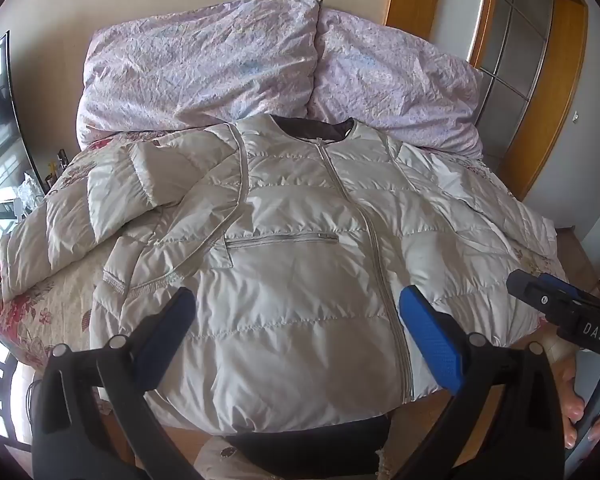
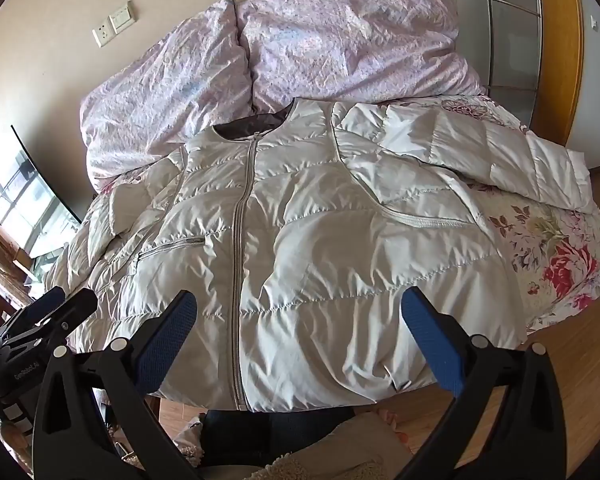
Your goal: Fold large clothes
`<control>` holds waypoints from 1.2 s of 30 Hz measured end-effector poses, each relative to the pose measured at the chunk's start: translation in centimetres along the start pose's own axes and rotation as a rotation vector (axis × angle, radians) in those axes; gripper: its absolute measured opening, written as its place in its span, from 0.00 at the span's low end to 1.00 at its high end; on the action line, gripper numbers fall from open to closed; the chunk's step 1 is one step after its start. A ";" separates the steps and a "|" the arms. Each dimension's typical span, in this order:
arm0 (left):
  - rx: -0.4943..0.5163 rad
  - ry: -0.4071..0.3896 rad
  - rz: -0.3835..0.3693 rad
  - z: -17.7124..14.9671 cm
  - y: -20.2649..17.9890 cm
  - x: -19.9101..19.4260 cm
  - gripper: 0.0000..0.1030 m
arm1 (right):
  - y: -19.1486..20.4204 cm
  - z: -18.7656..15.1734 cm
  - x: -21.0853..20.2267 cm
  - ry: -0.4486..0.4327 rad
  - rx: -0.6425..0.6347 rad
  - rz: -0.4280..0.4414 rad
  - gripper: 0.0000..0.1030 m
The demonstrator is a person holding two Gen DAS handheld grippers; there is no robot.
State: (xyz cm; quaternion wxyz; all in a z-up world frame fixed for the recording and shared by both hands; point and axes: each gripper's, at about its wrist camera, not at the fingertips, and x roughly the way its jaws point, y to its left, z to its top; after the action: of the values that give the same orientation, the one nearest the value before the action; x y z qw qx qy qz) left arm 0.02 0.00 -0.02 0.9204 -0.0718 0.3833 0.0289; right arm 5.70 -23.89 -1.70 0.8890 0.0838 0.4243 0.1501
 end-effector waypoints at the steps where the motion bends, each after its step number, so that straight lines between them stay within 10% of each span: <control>1: 0.000 0.000 0.000 0.0 0.0 0.0 0.98 | 0.0 0.0 0.0 -0.002 0.000 0.000 0.99; 36: 0.001 -0.006 0.003 0.2 0.6 -0.3 0.98 | -0.3 0.3 -0.1 -0.007 -0.004 -0.003 0.99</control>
State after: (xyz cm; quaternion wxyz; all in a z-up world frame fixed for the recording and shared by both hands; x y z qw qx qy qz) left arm -0.08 0.64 0.25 0.9215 -0.0708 0.3808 0.0303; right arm 5.94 -24.19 -1.50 0.8910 0.0819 0.4209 0.1493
